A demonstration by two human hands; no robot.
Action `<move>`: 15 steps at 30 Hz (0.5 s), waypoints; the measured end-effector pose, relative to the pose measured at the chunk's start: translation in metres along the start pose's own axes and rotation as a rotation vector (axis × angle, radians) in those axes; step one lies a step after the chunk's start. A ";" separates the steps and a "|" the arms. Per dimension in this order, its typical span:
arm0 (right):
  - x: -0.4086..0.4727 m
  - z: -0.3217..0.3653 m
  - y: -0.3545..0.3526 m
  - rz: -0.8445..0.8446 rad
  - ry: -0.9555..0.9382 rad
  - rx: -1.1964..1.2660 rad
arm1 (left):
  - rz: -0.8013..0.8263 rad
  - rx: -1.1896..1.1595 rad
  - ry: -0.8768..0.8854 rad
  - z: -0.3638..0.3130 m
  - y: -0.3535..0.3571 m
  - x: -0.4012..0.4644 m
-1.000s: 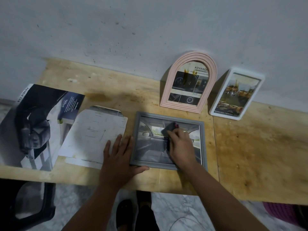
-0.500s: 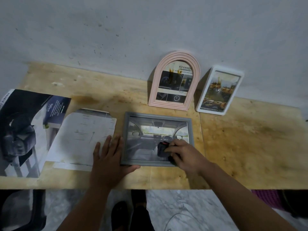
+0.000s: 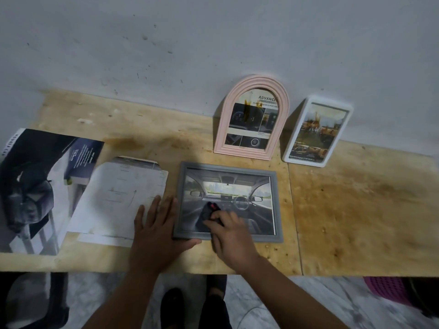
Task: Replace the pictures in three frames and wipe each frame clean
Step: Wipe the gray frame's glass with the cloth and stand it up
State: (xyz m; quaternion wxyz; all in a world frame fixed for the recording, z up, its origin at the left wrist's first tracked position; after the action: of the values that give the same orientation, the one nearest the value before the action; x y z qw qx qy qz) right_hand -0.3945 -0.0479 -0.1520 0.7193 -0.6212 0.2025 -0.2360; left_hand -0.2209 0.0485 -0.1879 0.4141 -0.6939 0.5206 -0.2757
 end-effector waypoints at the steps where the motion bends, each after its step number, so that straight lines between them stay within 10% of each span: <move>1: 0.008 0.012 0.005 0.008 -0.022 0.017 | 0.005 0.003 -0.003 0.001 0.001 0.000; 6: 0.034 0.015 0.004 0.137 -0.056 0.265 | -0.041 0.014 0.028 -0.004 -0.001 0.001; 15: -0.065 -0.185 -0.075 -0.041 1.042 1.009 | 0.156 0.043 -0.065 0.000 -0.003 0.005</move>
State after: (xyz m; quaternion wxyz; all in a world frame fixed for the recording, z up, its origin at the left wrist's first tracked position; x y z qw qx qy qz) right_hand -0.5619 -0.1654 -0.1051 0.7240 -0.0241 0.3737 -0.5794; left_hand -0.2179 0.0437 -0.1860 0.4657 -0.6508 0.5533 -0.2312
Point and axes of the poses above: each hand's wrist, its own x-axis towards the middle knuckle, its own y-axis out of the palm, z = x × y, the point moved 5 cm from there along x, towards the middle knuckle, and after that the axes turned 13 degrees about -x, right-handed, at the moved point
